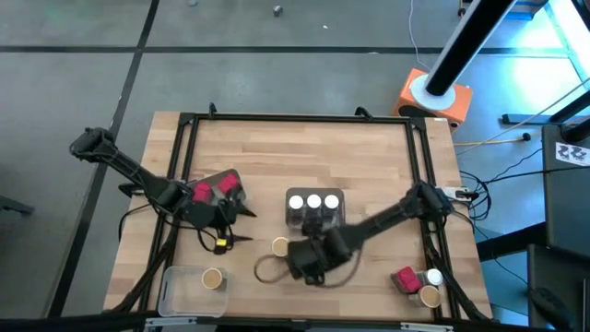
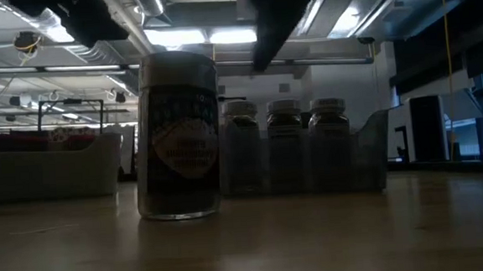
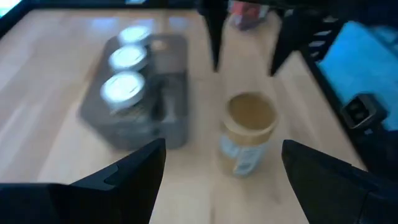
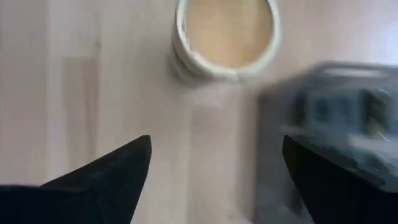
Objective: Sort spices by type
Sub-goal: Put the top gold seasoning bottle into the transparent bin
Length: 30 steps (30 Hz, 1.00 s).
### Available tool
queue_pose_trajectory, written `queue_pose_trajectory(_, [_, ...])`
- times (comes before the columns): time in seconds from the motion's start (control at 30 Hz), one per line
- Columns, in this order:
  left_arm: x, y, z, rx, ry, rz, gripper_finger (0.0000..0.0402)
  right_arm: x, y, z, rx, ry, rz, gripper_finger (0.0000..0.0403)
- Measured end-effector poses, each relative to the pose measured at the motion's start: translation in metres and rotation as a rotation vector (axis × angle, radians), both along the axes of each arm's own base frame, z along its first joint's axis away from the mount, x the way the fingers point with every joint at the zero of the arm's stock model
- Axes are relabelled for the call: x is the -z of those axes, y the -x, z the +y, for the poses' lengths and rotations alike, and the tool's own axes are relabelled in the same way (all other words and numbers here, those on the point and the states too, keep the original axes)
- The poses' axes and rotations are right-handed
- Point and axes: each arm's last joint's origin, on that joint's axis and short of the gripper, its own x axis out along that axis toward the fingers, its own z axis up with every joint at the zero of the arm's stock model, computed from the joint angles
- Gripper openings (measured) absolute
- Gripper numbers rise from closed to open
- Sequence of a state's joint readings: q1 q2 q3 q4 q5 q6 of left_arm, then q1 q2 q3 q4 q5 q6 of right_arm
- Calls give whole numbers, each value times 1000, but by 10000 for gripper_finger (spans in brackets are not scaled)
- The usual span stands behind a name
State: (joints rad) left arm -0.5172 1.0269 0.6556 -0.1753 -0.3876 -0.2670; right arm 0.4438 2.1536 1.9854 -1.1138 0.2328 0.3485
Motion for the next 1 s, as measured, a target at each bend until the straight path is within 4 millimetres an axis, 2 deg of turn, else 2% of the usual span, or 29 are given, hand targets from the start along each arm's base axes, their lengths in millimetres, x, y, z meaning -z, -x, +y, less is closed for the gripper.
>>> queue_pose_trajectory(0.17, [8,-16,-20,71,5,-51,303,-5,19,20,65,144,-49,360])
queue_pose_trajectory(0.27, [15,-26,-30,88,15,-87,303,4,24,25,100,168,-52,359])
queue_pose_trajectory(0.43, [28,-43,-38,62,14,-94,303,33,36,21,224,277,-58,359])
queue_pose_trajectory(0.67, [31,-69,-51,30,-34,-39,303,74,45,14,334,282,-97,360])
queue_pose_trajectory(0.8, [35,-81,-52,-6,-61,-4,303,86,45,14,350,263,-135,360])
queue_pose_trajectory(1.0, [52,-91,-50,-22,-84,50,303,86,45,13,345,270,-133,360])
